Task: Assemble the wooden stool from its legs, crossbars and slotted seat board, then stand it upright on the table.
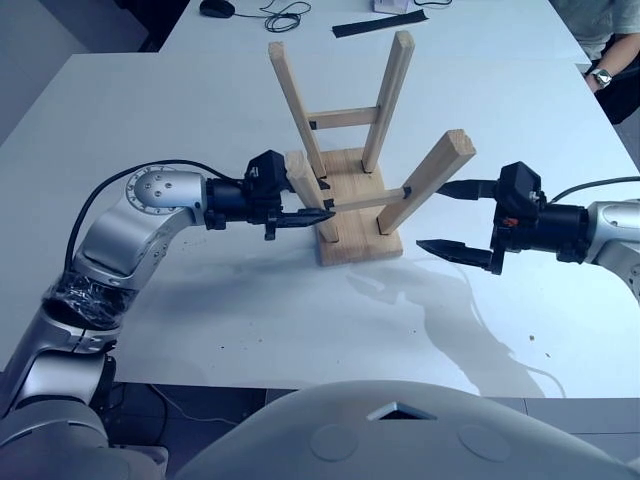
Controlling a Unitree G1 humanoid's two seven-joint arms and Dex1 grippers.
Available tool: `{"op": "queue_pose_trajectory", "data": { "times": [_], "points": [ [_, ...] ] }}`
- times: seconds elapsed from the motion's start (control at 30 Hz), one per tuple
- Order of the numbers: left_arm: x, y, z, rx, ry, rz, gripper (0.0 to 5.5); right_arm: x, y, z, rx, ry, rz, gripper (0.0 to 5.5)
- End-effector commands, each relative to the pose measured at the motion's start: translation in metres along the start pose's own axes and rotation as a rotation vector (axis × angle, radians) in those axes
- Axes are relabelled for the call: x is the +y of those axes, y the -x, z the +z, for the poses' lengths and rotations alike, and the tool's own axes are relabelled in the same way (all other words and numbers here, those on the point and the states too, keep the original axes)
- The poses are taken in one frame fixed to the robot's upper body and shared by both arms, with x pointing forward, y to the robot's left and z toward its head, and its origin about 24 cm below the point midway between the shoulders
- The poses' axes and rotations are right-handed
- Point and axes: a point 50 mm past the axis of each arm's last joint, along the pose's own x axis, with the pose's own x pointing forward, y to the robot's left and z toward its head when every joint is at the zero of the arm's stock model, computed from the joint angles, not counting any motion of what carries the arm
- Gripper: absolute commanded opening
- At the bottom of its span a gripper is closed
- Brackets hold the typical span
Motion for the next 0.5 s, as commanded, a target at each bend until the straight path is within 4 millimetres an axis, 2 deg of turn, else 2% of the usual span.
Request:
{"op": "queue_pose_trajectory", "data": {
  "times": [0.03,0.23,0.27,0.5],
  "points": [
    [-0.015,-0.001,-0.086,0.443,0.180,0.029,2.05,0.030,-0.026,0.026,-0.135,0.070,0.322,4.85],
    [-0.012,-0.004,-0.092,0.454,0.173,0.097,2.05,0.028,-0.026,0.025,-0.128,0.073,0.313,4.85],
    [-0.010,-0.005,-0.093,0.453,0.178,0.107,2.41,0.028,-0.026,0.025,-0.129,0.074,0.308,4.88],
    [-0.022,-0.013,-0.110,0.476,0.170,0.097,3.42,0.027,-0.028,0.018,-0.119,0.066,0.289,4.88]
  ]
}}
